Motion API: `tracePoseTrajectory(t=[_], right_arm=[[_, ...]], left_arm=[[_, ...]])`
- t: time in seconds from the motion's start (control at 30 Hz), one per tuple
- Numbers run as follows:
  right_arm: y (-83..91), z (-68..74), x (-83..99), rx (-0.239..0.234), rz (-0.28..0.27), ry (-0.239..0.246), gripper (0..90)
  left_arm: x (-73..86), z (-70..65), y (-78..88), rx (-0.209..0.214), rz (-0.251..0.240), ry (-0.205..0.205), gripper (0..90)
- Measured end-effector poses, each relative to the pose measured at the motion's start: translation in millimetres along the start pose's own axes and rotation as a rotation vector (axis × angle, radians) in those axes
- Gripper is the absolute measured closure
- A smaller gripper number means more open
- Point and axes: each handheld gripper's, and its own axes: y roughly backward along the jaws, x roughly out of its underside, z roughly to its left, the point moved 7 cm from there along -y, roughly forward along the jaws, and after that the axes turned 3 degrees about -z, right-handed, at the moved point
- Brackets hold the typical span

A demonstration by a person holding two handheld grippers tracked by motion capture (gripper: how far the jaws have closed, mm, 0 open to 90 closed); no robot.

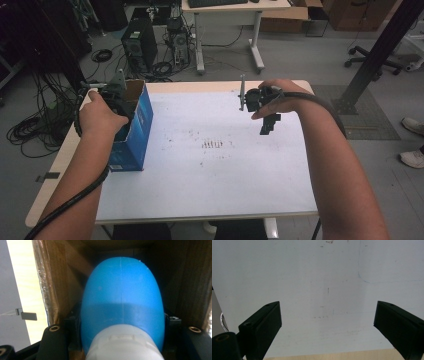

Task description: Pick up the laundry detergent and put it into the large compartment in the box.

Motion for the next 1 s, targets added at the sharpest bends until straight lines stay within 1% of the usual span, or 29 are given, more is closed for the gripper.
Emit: tracePoseTrajectory(t=[0.23, 0.4, 0.5, 0.53, 0.57, 0.63, 0.8, 0.9, 1.0], right_arm=[[-1.2, -0.6, 0.7, 0.0, 0.001, 0.0, 7.8], [-1.0, -0.5, -1.1, 0.001, -0.001, 0.003, 7.8], [-0.7, -0.6, -1.5, 0.001, -0.002, 0.004, 7.8], [-0.7, -0.6, -1.6, 0.002, -0.002, 0.002, 7.8], [-0.6, -0.5, -1.6, 0.001, -0.001, 0.003, 7.8], [-0.6, -0.6, -1.9, 0.001, -0.002, 0.005, 7.7], [-0.4, -0.2, -2.6, 0.0, 0.0, 0.003, 7.7], [-0.1, 0.2, -2.7, 0.001, 0.001, 0.004, 7.7], [0.9, 0.4, -2.1, 0.002, 0.001, 0.002, 7.7]], left_arm=[[-0.3, 0.9, -0.3, 0.006, -0.001, -0.003, 37.5], [-0.6, 2.3, -0.7, 0.013, -0.007, 0.003, 37.3], [-1.1, 4.3, -1.1, 0.024, -0.021, 0.013, 36.1], [-1.8, 4.6, -0.9, 0.039, -0.032, 0.021, 34.4], [-1.7, 5.0, -1.0, 0.043, -0.032, 0.022, 33.1], [-0.8, 5.0, -0.9, 0.035, -0.023, 0.013, 32.8], [-0.7, 2.8, -1.5, 0.024, -0.023, 0.004, 29.6], [-0.2, 2.4, -0.6, 0.021, -0.018, 0.005, 29.4], [0.0, 3.7, 2.3, 0.024, -0.026, 0.01, 29.4]])
